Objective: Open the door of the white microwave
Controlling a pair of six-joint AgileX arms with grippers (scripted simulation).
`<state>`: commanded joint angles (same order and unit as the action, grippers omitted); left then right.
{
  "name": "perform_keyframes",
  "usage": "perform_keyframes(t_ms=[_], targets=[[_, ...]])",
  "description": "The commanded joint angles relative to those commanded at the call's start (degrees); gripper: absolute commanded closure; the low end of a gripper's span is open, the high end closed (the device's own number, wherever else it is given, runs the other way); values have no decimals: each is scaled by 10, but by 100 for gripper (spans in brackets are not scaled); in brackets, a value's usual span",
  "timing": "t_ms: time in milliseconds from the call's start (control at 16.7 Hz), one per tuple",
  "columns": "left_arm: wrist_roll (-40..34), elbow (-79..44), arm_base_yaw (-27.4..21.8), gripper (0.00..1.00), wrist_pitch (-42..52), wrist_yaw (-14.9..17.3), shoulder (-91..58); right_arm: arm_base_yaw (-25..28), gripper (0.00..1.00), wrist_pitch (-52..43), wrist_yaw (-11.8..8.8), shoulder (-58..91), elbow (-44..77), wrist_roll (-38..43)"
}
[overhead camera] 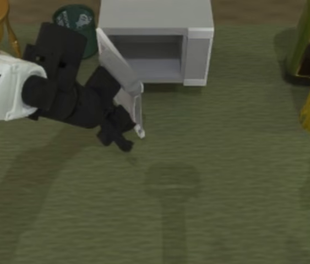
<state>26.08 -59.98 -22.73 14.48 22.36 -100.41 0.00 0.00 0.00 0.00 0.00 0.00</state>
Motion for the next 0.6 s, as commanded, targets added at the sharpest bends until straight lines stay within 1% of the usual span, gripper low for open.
perform_keyframes(t_ms=[300, 600], targets=[[0, 0, 0, 100, 0, 0, 0, 0, 0, 0, 0, 0, 0, 0], [15, 1, 4, 100, 8, 12, 0, 0, 0, 0, 0, 0, 0, 0]])
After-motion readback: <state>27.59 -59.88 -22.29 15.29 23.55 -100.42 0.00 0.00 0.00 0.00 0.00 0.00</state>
